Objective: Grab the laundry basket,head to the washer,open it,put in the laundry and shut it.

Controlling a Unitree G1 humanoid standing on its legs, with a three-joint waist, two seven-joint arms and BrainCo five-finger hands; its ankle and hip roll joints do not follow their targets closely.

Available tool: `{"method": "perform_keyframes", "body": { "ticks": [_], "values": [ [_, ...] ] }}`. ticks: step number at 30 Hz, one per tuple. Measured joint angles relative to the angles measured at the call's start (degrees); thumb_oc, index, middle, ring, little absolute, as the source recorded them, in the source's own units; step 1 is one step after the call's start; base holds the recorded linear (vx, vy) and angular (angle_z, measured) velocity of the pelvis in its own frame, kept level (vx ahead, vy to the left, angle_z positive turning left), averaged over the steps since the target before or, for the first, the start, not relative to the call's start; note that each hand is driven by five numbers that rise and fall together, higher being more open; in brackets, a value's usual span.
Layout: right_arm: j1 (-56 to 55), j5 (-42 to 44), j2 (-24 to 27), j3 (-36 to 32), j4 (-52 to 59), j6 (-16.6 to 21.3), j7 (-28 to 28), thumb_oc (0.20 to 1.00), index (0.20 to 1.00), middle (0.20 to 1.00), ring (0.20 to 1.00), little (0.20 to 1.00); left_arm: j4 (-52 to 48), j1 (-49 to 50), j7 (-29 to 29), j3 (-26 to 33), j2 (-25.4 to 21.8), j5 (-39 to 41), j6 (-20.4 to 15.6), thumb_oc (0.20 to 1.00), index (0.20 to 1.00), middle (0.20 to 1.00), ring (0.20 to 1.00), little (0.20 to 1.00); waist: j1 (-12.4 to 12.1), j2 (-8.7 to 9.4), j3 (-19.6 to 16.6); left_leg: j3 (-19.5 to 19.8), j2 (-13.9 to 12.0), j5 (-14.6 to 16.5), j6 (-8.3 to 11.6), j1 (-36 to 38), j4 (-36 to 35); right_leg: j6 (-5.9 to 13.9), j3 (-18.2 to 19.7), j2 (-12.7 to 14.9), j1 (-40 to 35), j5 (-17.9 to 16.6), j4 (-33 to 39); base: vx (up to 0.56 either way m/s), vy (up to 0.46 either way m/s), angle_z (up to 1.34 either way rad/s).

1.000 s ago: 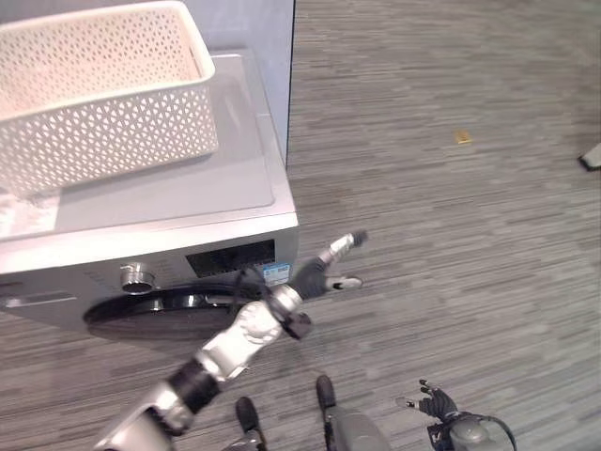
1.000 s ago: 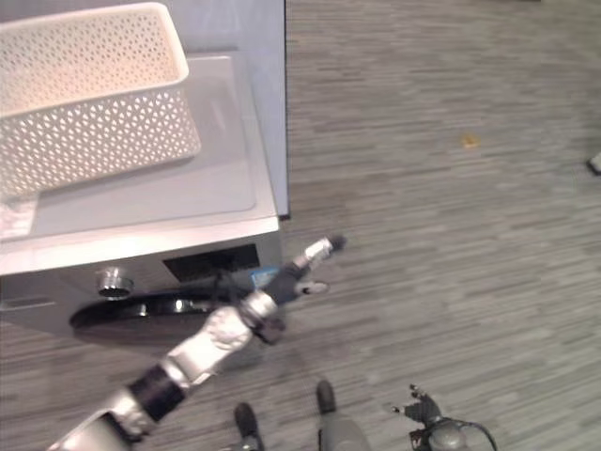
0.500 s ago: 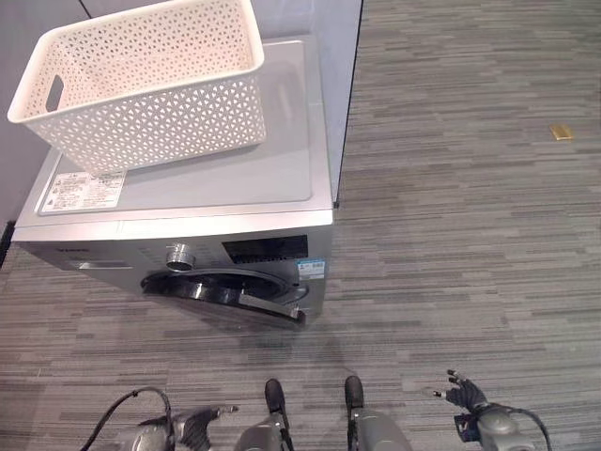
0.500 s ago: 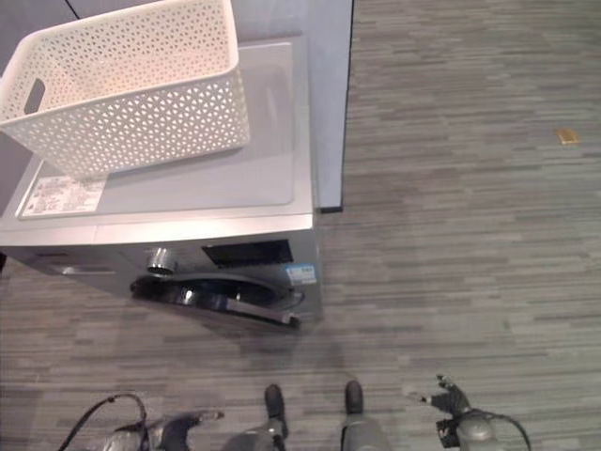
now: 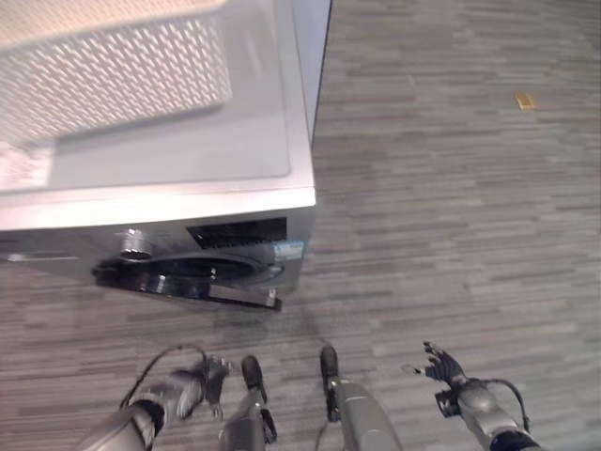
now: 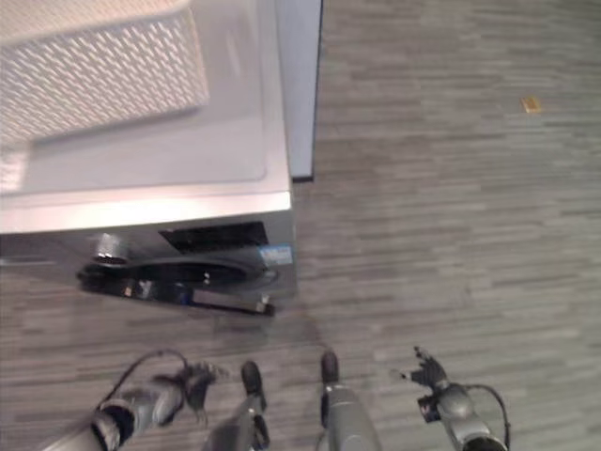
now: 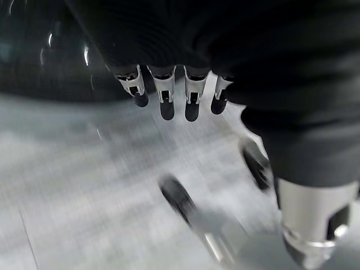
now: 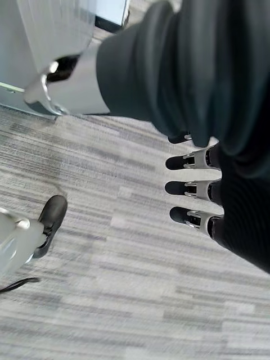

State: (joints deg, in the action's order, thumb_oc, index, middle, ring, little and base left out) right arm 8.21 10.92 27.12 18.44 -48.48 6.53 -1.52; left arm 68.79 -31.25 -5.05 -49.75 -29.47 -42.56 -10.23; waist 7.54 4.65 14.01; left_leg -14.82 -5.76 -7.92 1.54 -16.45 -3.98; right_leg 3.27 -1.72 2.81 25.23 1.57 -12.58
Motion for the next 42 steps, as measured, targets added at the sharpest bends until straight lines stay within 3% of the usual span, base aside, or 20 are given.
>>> {"method": "perform_keyframes", "body": {
  "ticks": [5,9,13,16,22,23,24,25,27,28,29,32,36,42],
  "values": [
    [2.78,1.99,1.65,0.41,5.52,1.09,-1.02,1.0,1.0,1.0,1.0,1.0,5.3,-12.42,-0.83,-0.36,-6.75,3.66,3.23,1.0,1.0,1.0,1.0,1.0,2.06,1.97,2.93,-0.17,-0.89,-1.08,0.86,-4.69,-0.11,0.06,0.23,-1.01,4.08,-1.65,1.05,-0.06,-0.031,-0.07],
    [3.13,3.0,2.09,0.78,6.15,1.24,-1.77,1.0,1.0,1.0,1.0,1.0,8.79,-17.38,0.39,0.13,-7.69,6.71,4.21,1.0,1.0,1.0,1.0,1.0,2.22,2.51,4.69,0.23,-1.71,-1.82,1.27,-6.95,-0.19,-0.7,-0.41,-1.86,4.98,-3.34,3.32,-0.03,-0.052,0.02],
    [2.35,4.18,0.4,0.87,4.49,2.57,-2.26,1.0,1.0,1.0,1.0,1.0,5.06,-20.22,0.53,1.71,-8.23,13.12,4.99,1.0,1.0,1.0,1.0,1.0,1.13,2.5,6.84,3.21,-2.17,-2.78,1.58,-9.66,-0.13,-1.09,-3.24,-2.03,5.69,-3.91,4.2,0.0,-0.055,0.28],
    [3.61,5.54,-1.81,2.35,1.62,2.62,-2.64,1.0,1.0,1.0,1.0,1.0,-1.05,-18.76,-3.22,4.11,-8.58,19.52,5.14,1.0,1.0,1.0,1.0,1.0,-0.91,3.22,8.05,3.64,-2.04,-3.04,1.71,-9.76,-0.27,-1.09,-3.58,-1.81,5.66,-3.88,4.14,-0.01,0.023,0.11],
    [3.33,6.78,-3.56,4.1,4.72,3.21,-2.12,1.0,1.0,1.0,1.0,1.0,-10.0,-4.77,-8.98,17.68,-7.4,35.68,2.49,1.0,1.0,1.0,1.0,1.0,-0.72,3.16,7.93,2.56,-0.9,-2.41,1.09,-3.38,-1.12,0.0,-2.32,-0.8,-0.2,-3.68,5.32,0.06,0.053,-0.11],
    [3.01,6.29,-4.41,2.18,4.64,3.07,-2.28,1.0,1.0,1.0,1.0,1.0,-18.85,5.97,-10.24,29.66,-3.96,40.88,0.62,1.0,1.0,1.0,1.0,1.0,-1.27,2.53,7.88,1.34,-0.65,-1.66,0.87,-0.76,-1.16,0.09,-1.58,-0.56,-2.46,-3.64,5.75,0.21,0.107,-0.21],
    [2.24,6.2,-4.85,0.93,4.37,3.05,-2.5,1.0,1.0,1.0,1.0,1.0,-22.37,10.91,-10.56,34.11,-1.83,42.93,-0.71,1.0,1.0,1.0,1.0,1.0,-1.3,1.83,7.7,1.12,-0.62,-1.14,0.83,0.59,-1.18,0.18,-1.28,-0.46,-3.79,-3.57,5.94,0.21,0.059,-0.2],
    [0.48,6.01,-5.1,-1.24,3.09,3.04,-2.66,1.0,1.0,1.0,1.0,1.0,-25.01,17.45,-10.42,38.63,3.81,45.96,-2.84,1.0,1.0,1.0,1.0,1.0,-1.67,0.08,6.97,1.02,-0.42,-0.45,0.86,2.91,-1.18,0.27,-1.21,-0.18,-6.79,-3.55,7.19,0.15,0.006,0.03],
    [-2.82,3.63,-5.11,-4.01,-2.67,2.02,-2.86,1.0,1.0,1.0,1.0,1.0,-21.54,27.01,-8.95,40.05,12.5,52.52,-4.26,1.0,1.0,1.0,1.0,1.0,-3.01,-3.72,3.11,1.55,0.1,1.33,0.77,7.11,-1.2,1.29,-1.83,0.49,-12.27,-2.73,9.28,0.11,-0.014,0.17],
    [-5.76,2.29,-4.92,-4.42,-6.47,1.68,-3.22,1.0,1.0,1.0,1.0,1.0,-17.45,32.63,-7.75,39.87,15.09,55.34,-4.36,1.0,1.0,1.0,1.0,1.0,-4.06,-5.64,-1.54,1.74,0.41,2.14,0.6,8.22,-1.2,1.57,-2.05,0.77,-13.19,-1.39,9.38,0.11,-0.043,0.18],
    [-5.87,1.22,-5.51,-4.99,-9.54,1.66,-3.26,1.0,1.0,1.0,1.0,1.0,-15.28,35.02,-6.53,41.32,15.67,57.14,-4.83,1.0,1.0,1.0,1.0,1.0,-4.95,-6.08,-3.22,1.95,0.47,2.45,0.68,8.75,-1.17,1.43,-2.45,0.9,-13.7,-0.76,8.29,0.14,-0.062,0.11],
    [-6.88,-0.75,-7.45,-6.69,-15.55,0.98,-3.38,1.0,1.0,1.0,1.0,1.0,-10.63,39.86,-4.76,43.86,16.02,60.29,-5.61,1.0,1.0,1.0,1.0,1.0,-5.54,-6.52,-5.36,3.31,0.52,2.46,0.65,10.82,-1.15,1.27,-3.75,0.94,-16.8,-0.56,8.76,0.08,-0.054,0.21],
    [-8.47,-1.98,-10.95,-8.16,-23.29,0.46,-3.47,1.0,1.0,1.0,1.0,1.0,1.2,40.15,-3.33,45.9,16.48,60.08,-5.76,1.0,1.0,1.0,1.0,1.0,-7.11,-5.1,-9.67,5.0,0.48,3.73,0.71,13.64,-1.05,1.03,-5.3,1.1,-20.32,1.09,9.02,0.06,-0.042,0.21],
    [-11.42,-4.93,-12.72,-8.14,-27.43,-0.95,-4.22,1.0,1.0,1.0,1.0,1.0,5.68,39.18,-5.32,47.68,16.96,59.83,-5.75,1.0,1.0,1.0,1.0,1.0,-8.46,-4.89,-13.46,6.47,0.77,4.05,0.76,17.04,-1.13,1.02,-6.76,1.44,-24.56,2.04,9.2,0.05,-0.018,0.15]
  ]
}}
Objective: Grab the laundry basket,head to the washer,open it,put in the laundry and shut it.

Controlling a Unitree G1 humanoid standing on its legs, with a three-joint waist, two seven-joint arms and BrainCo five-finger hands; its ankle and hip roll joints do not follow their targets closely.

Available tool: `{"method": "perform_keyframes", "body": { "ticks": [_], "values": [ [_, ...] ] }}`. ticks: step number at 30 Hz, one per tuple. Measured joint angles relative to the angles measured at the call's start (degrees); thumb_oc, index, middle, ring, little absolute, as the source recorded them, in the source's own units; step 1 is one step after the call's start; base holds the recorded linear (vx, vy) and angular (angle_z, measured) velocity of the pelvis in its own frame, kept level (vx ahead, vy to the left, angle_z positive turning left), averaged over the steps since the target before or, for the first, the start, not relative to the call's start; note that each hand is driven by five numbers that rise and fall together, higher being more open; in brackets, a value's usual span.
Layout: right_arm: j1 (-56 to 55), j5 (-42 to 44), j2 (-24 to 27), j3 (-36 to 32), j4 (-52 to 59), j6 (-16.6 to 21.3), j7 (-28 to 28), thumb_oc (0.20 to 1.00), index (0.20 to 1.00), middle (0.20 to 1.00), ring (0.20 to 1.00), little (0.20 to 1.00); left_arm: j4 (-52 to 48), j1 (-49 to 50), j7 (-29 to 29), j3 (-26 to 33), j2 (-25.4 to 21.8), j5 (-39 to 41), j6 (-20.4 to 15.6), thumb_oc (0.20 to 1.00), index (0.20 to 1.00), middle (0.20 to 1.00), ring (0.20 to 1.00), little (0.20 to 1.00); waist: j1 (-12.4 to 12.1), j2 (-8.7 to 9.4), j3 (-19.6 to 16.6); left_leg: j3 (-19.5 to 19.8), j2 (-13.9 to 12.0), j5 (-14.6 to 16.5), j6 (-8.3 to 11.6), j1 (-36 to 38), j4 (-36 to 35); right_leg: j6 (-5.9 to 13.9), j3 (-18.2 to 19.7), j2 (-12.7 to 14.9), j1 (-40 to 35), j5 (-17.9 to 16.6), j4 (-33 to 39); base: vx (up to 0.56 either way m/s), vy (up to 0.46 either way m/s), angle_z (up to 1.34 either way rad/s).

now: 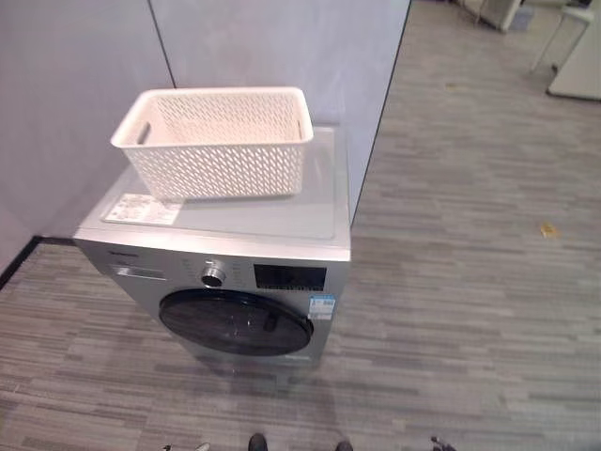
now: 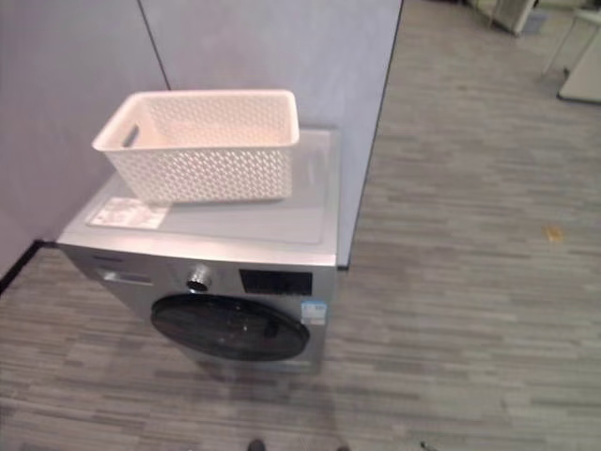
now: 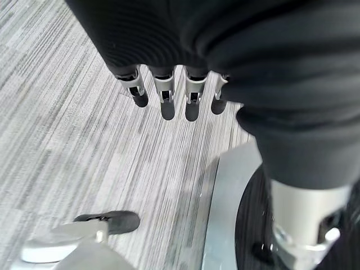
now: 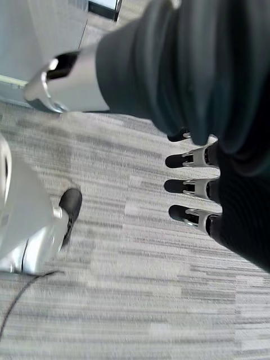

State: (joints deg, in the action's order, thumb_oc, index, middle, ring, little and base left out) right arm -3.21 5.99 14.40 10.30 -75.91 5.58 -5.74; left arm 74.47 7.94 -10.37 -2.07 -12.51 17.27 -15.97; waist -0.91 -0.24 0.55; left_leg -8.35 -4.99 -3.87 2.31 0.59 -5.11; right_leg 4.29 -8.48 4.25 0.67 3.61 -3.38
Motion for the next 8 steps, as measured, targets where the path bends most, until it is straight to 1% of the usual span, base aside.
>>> {"method": "perform_keyframes", "body": {
  "ticks": [1,3,5,8],
  "values": [
    [-0.78,-0.15,-0.16,0.0,0.11,-0.4,-0.22,1.0,1.0,1.0,1.0,1.0,0.37,-0.02,-0.09,0.99,0.93,0.2,0.18,1.0,1.0,1.0,1.0,1.0,-0.01,-0.55,-0.83,-0.03,0.04,0.31,0.16,0.72,0.06,-0.05,0.06,0.05,-0.76,0.15,-0.07,0.04,-0.005,0.01],
    [-0.79,-0.14,-0.12,0.0,0.23,-0.76,-0.39,1.0,1.0,1.0,1.0,1.0,-0.11,0.09,0.35,0.92,1.67,0.57,0.4,1.0,1.0,1.0,1.0,1.0,-0.05,-0.98,-1.24,0.16,0.05,0.3,0.16,0.62,0.14,-0.03,-0.02,0.07,-0.76,0.12,-0.11,0.03,-0.009,0.03],
    [-1.21,-0.12,-0.1,0.12,0.41,-0.86,-0.31,1.0,1.0,1.0,1.0,1.0,-2.29,0.64,1.9,0.72,2.11,1.28,0.49,1.0,1.0,1.0,1.0,1.0,-0.22,-1.95,-1.6,0.7,0.05,0.28,0.14,0.47,0.48,-0.05,-0.32,0.03,-0.95,0.11,-0.14,0.01,-0.021,0.12],
    [-1.63,-0.11,-0.03,0.17,0.84,-0.86,-0.26,1.0,1.0,1.0,1.0,1.0,-3.96,0.04,3.31,0.68,2.08,2.9,0.38,1.0,1.0,1.0,1.0,1.0,-0.09,-2.37,-1.46,1.82,0.08,0.27,0.14,0.46,0.96,-0.24,-1.4,0.06,-1.71,0.26,0.02,0.0,-0.02,0.18]
  ]
}}
